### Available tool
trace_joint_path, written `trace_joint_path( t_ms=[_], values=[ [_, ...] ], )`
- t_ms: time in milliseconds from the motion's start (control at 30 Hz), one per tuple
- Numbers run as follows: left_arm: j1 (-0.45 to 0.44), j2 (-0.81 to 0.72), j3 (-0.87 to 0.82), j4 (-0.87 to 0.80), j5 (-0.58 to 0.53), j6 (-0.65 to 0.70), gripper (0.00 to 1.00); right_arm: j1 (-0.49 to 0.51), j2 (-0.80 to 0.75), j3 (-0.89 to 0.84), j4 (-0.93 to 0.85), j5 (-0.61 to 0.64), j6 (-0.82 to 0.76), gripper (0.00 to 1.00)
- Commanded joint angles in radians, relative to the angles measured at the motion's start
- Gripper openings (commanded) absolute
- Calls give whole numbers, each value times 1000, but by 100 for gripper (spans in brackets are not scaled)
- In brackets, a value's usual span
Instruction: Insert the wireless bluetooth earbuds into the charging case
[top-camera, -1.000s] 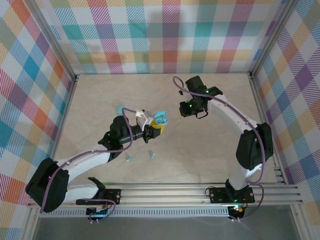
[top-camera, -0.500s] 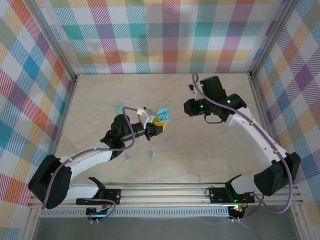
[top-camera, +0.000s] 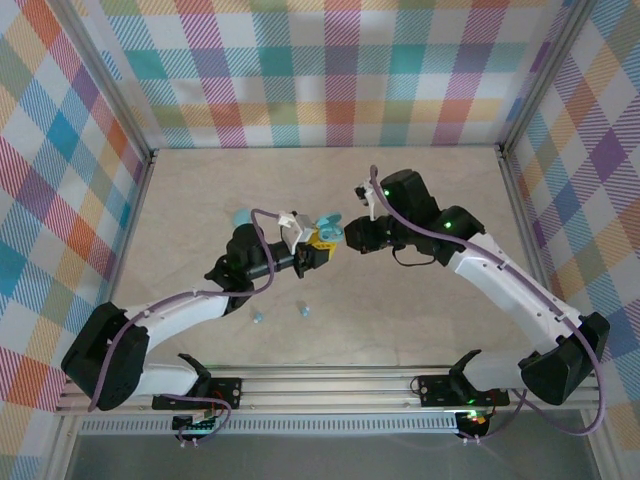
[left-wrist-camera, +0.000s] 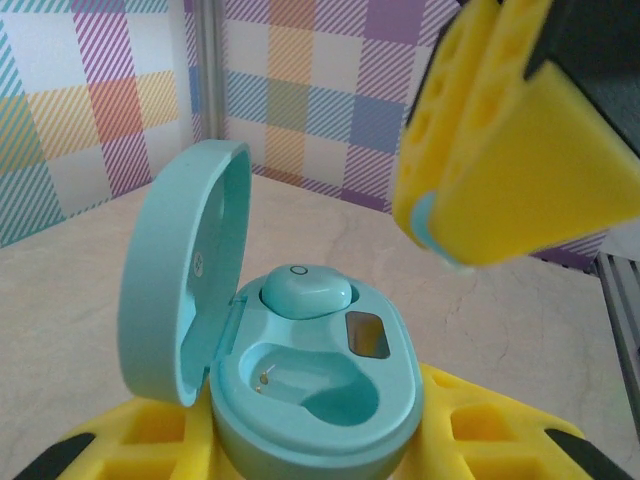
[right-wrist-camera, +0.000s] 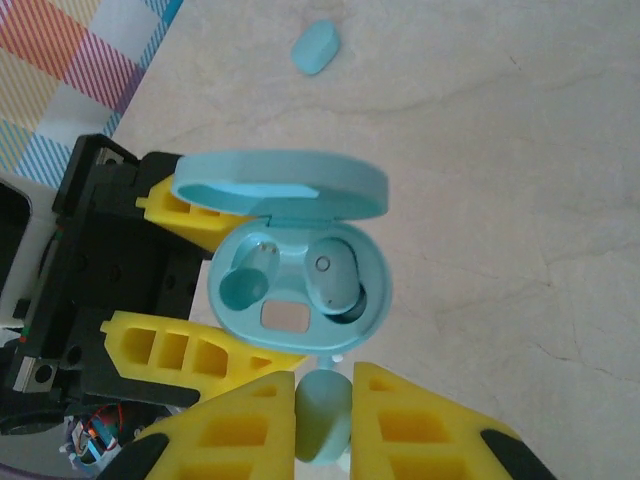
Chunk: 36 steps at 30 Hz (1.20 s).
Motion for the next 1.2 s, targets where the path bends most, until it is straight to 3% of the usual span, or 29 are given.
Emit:
trace_joint_path(
  t_ms=[0, 467, 1167],
  values=[
    [-12, 11, 46, 46, 28, -14, 0, 3, -18, 3, 61, -28, 22, 16],
    [-12, 26, 36, 57, 18, -45, 0, 18, 54, 64, 138, -119, 19, 16],
    [-12, 54, 36, 93, 42, -55, 0, 20, 120, 94, 166, -110, 44, 16]
  ],
)
